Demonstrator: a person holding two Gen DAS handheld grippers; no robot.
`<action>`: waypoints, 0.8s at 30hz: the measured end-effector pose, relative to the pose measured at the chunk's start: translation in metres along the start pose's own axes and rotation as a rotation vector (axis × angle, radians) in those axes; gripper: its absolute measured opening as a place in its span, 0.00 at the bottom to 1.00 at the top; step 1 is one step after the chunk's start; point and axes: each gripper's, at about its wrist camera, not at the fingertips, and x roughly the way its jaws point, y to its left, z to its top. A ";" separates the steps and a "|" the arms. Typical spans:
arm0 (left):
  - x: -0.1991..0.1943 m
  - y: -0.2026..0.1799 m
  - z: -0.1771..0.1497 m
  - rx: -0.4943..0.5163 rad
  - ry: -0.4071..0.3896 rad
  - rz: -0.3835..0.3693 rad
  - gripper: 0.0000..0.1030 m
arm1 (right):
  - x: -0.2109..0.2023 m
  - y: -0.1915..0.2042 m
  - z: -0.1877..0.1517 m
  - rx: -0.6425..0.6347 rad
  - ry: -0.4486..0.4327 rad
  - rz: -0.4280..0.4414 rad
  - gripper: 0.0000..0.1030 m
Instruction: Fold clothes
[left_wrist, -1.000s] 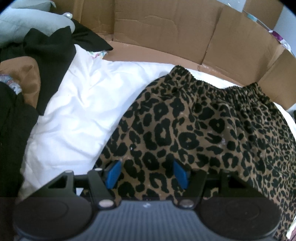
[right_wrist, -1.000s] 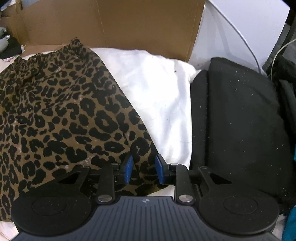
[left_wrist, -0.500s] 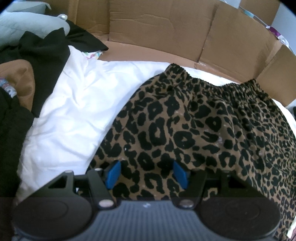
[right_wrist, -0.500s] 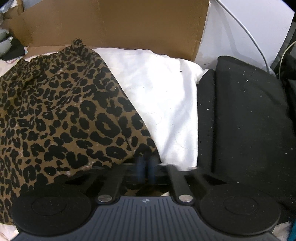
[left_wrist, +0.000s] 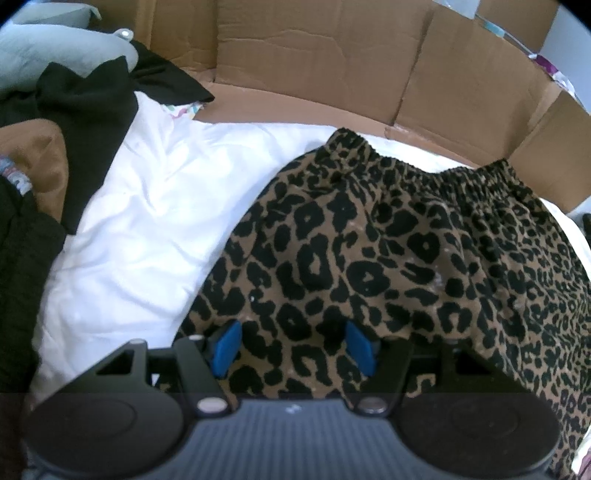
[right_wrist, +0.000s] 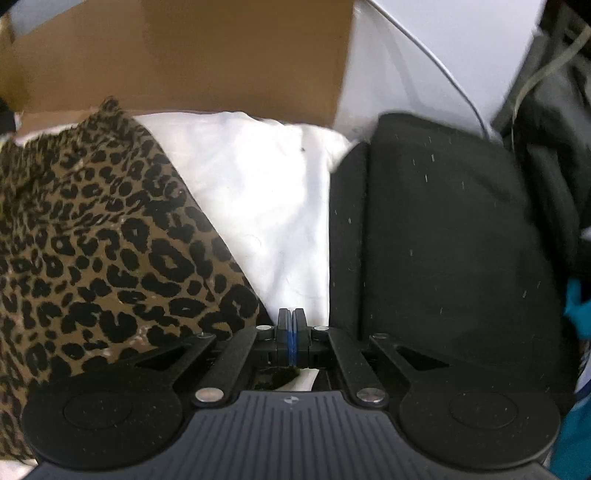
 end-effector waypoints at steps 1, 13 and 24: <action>-0.001 0.000 0.001 0.004 -0.005 0.000 0.64 | -0.004 -0.002 0.000 0.019 -0.004 0.022 0.00; -0.001 0.001 -0.001 0.001 -0.002 -0.008 0.64 | 0.009 0.017 -0.003 -0.034 0.038 0.061 0.37; -0.005 0.001 0.005 -0.021 -0.013 0.000 0.64 | 0.008 0.022 0.000 -0.117 0.071 -0.021 0.00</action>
